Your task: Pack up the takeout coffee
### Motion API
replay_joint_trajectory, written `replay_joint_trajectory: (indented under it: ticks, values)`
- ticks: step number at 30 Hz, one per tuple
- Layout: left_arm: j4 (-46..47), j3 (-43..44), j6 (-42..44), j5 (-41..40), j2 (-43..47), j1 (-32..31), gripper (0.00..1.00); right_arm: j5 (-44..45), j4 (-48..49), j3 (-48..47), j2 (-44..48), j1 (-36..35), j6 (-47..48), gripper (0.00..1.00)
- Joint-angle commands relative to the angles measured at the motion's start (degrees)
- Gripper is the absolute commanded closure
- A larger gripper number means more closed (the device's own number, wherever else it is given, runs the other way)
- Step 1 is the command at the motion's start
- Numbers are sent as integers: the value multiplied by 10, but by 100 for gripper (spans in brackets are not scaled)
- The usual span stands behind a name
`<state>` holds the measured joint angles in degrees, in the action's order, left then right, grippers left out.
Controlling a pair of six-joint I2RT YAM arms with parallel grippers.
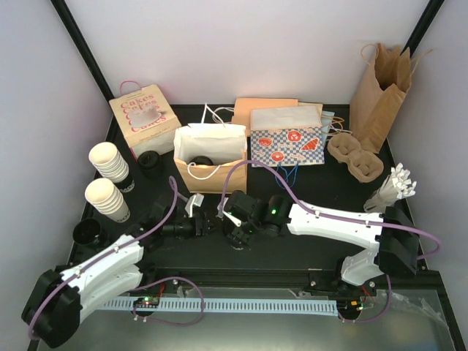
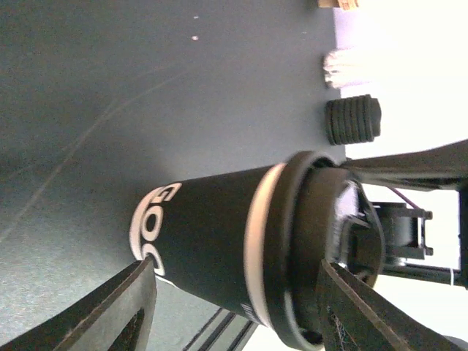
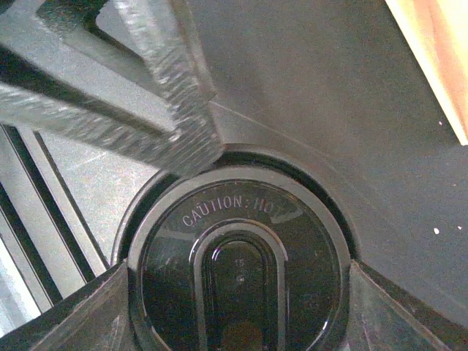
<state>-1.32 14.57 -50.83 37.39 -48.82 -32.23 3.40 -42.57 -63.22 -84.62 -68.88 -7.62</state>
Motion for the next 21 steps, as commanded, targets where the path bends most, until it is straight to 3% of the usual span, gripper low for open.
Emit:
replay_joint_trajectory:
  ticks: [1,13,17,21]
  values:
    - [-36,6,1,3,44,-9,39,-37,-25,43,-41,-7,0,36]
    - [-20,-13,-7,18,1,-9,53,-37,-19,44,-41,-7,1,36]
    - [-21,-14,-12,13,39,-9,48,-40,-19,46,-41,-7,0,36]
    - [-25,-12,-12,6,63,-8,50,-40,-19,46,-40,-7,4,36]
